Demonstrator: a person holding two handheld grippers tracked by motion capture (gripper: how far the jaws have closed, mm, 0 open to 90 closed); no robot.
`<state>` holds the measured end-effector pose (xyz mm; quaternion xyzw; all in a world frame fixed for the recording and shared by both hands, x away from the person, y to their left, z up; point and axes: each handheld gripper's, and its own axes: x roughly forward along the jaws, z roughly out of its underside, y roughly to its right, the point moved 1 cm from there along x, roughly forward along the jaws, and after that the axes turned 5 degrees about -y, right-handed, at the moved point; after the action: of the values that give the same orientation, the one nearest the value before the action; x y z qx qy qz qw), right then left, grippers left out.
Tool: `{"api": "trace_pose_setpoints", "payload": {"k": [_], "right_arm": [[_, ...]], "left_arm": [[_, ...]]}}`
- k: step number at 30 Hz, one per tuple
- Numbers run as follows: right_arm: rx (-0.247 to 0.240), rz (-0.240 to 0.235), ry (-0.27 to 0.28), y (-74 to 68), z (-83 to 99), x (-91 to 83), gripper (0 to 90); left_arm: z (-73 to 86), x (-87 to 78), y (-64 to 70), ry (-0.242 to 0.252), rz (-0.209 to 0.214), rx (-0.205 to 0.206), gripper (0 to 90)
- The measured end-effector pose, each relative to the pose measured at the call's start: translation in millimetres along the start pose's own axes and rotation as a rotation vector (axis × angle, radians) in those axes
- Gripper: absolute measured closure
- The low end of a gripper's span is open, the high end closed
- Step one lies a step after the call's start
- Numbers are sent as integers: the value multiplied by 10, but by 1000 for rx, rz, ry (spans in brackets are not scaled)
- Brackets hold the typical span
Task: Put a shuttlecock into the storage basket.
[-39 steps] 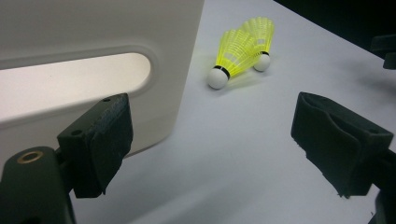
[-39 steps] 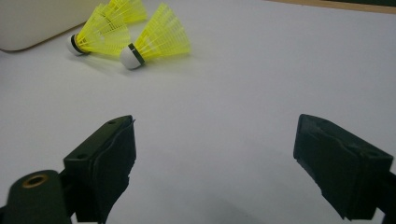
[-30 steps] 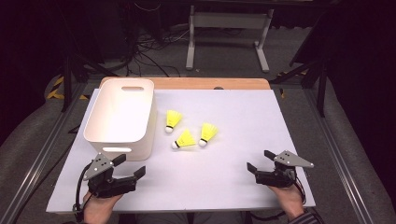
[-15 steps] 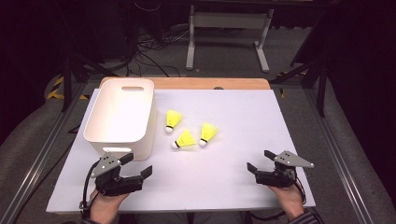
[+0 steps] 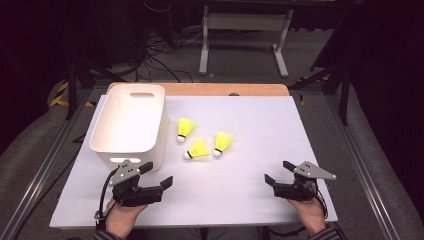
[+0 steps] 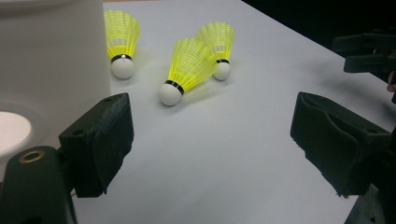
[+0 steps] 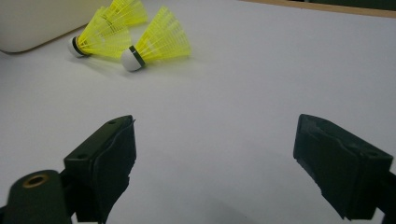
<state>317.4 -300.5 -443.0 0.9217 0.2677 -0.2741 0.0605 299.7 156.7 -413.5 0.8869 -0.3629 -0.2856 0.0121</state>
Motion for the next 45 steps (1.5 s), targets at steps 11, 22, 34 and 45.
{"api": "trace_pose_setpoints", "payload": {"k": [11, 22, 34, 45], "right_arm": [[0, -3, 3, -1, -1, 0, 136], [-3, -5, 2, -2, -2, 2, 136], [-3, -7, 3, -3, -3, 2, 136], [-3, -8, 3, -2, -4, 3, 135]], "left_arm": [[-73, 144, 72, -11, 26, 17, 144], [-139, 283, 138, -17, 49, 25, 145], [-211, 430, 200, -20, 64, 31, 147], [-292, 553, 227, -27, 75, 42, 148]]}}
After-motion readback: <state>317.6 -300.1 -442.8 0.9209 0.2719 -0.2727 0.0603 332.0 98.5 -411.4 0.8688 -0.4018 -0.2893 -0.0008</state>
